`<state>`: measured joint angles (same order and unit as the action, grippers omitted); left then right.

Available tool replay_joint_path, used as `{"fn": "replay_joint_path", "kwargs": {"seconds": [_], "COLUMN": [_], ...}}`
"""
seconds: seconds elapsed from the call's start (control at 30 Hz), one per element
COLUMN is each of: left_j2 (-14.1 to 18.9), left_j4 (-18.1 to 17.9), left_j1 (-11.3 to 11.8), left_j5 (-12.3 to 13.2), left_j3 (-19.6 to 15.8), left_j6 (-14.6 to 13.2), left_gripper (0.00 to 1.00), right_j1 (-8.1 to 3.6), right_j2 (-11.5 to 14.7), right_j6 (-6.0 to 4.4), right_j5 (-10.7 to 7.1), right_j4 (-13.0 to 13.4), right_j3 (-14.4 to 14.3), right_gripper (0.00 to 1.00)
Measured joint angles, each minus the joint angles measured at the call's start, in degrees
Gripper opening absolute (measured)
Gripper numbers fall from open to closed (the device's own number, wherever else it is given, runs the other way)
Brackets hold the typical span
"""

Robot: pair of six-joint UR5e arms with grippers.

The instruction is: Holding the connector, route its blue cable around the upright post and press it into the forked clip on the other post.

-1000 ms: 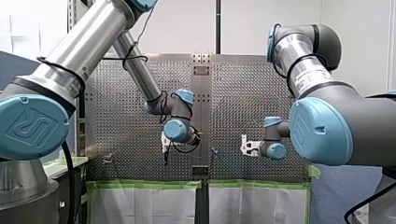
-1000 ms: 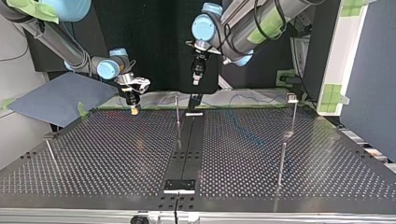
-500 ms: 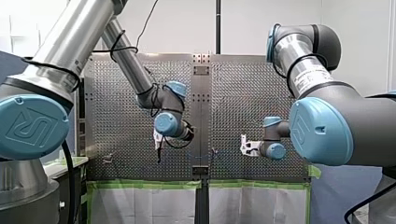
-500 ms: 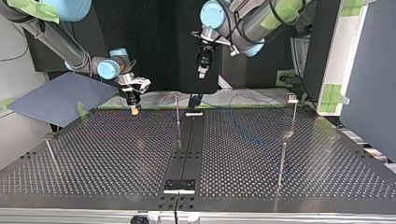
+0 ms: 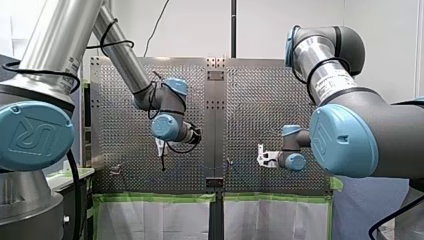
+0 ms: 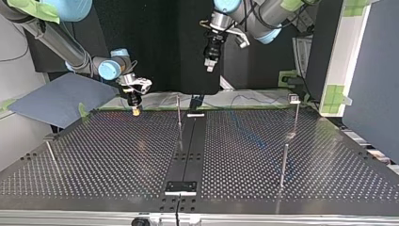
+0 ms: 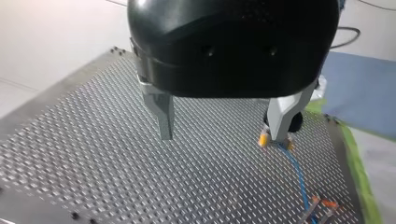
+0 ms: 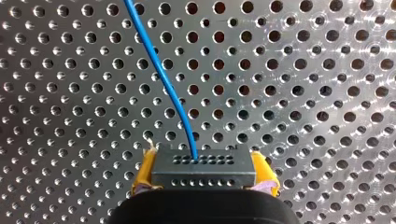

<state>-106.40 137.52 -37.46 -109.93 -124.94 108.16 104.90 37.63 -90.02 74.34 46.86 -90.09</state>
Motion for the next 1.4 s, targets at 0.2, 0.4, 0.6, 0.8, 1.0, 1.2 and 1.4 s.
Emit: {"fn": "replay_joint_path", "kwargs": {"seconds": [0.2,0.4,0.6,0.8,1.0,1.2,1.4], "left_j2": [3.0,6.6,9.7,12.1,11.5,11.5,11.5], "left_j4": [-3.0,-6.6,-9.7,-12.8,-15.8,-17.8,-17.9], "left_j1": [0.5,1.1,1.7,2.1,2.4,2.8,3.1], "left_j5": [2.7,4.8,4.9,5.0,5.4,5.9,6.2], "left_j3": [-3.0,-6.6,-9.7,-12.5,-12.9,-12.9,-12.8], "left_j6": [2.4,5.8,6.7,5.5,5.2,5.1,4.8], "left_gripper": [1.0,1.0,1.0,1.0,1.0,1.0,1.0], "right_j1": [0.01,0.06,0.05,0.01,-0.29,-0.35,-0.65], "right_j2": [0.0,0.0,0.0,0.0,0.0,0.0,0.6], "right_j6": [0.0,0.0,0.0,0.0,0.04,0.24,1.53], "right_j5": [0.0,0.01,0.02,0.02,0.02,0.47,2.77], "right_j4": [0.1,0.1,-0.1,-0.4,-1.3,-3.5,-4.7], "right_j3": [0.0,0.0,0.0,0.0,0.3,0.9,1.0], "right_gripper": [0.0,0.0,0.0,0.0,0.0,0.0,0.0]}}
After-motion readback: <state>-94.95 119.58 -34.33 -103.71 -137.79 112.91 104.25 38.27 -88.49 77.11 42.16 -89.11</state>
